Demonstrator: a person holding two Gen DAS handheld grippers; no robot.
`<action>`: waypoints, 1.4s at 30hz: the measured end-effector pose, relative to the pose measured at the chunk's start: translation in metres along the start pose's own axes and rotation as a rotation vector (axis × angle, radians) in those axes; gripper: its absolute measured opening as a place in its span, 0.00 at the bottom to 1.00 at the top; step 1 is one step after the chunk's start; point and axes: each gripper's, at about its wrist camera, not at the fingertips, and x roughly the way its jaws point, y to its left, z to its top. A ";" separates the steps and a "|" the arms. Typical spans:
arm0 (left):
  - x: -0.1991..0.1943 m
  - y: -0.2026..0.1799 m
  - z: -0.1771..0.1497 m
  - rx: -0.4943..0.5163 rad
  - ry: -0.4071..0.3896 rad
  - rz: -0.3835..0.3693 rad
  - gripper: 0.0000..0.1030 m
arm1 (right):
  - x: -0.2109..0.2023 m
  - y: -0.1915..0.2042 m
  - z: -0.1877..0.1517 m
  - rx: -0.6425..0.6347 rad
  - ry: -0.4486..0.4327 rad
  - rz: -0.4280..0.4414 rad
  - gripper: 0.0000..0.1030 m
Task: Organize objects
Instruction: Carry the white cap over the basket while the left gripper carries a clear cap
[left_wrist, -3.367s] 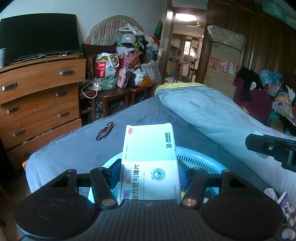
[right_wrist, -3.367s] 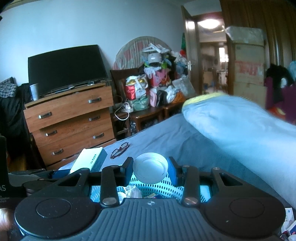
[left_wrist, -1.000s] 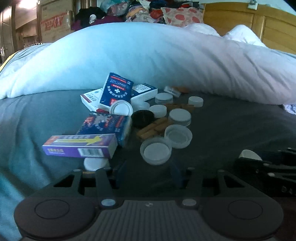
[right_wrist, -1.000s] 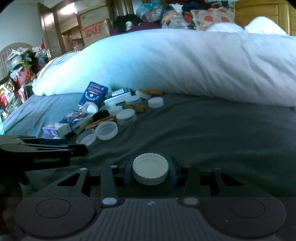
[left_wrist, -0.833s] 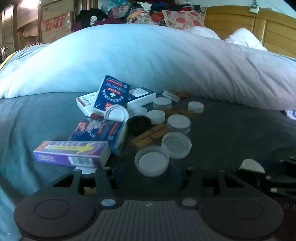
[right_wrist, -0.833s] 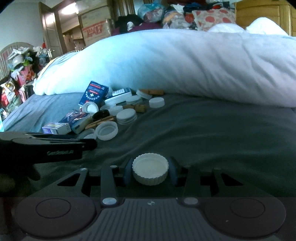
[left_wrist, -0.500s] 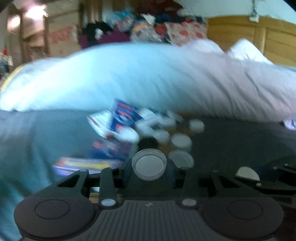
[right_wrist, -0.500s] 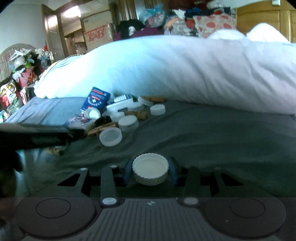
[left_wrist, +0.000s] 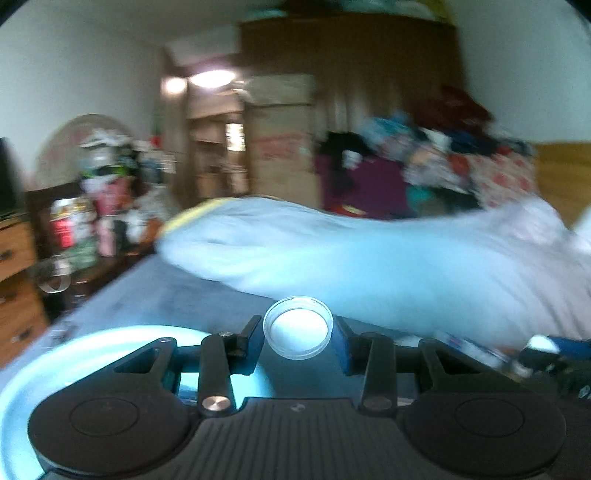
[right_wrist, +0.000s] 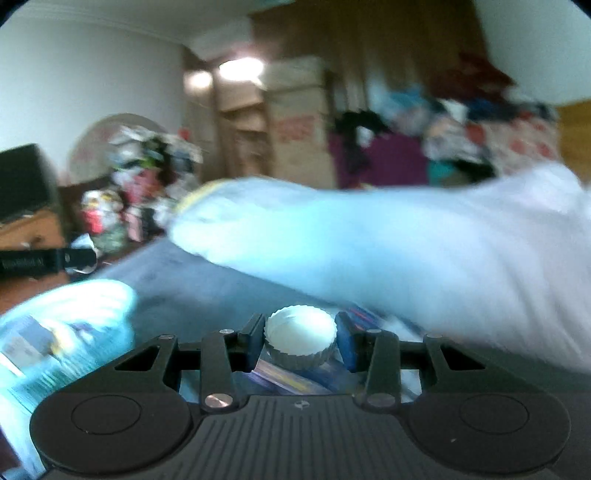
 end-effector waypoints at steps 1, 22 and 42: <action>-0.003 0.018 0.004 -0.019 -0.002 0.035 0.41 | 0.003 0.012 0.010 -0.007 -0.006 0.027 0.41; 0.050 0.276 0.052 -0.119 0.316 0.259 0.41 | 0.143 0.253 0.169 -0.163 0.342 0.427 0.41; 0.118 0.273 0.019 -0.103 0.459 0.175 0.40 | 0.170 0.283 0.137 -0.181 0.484 0.440 0.41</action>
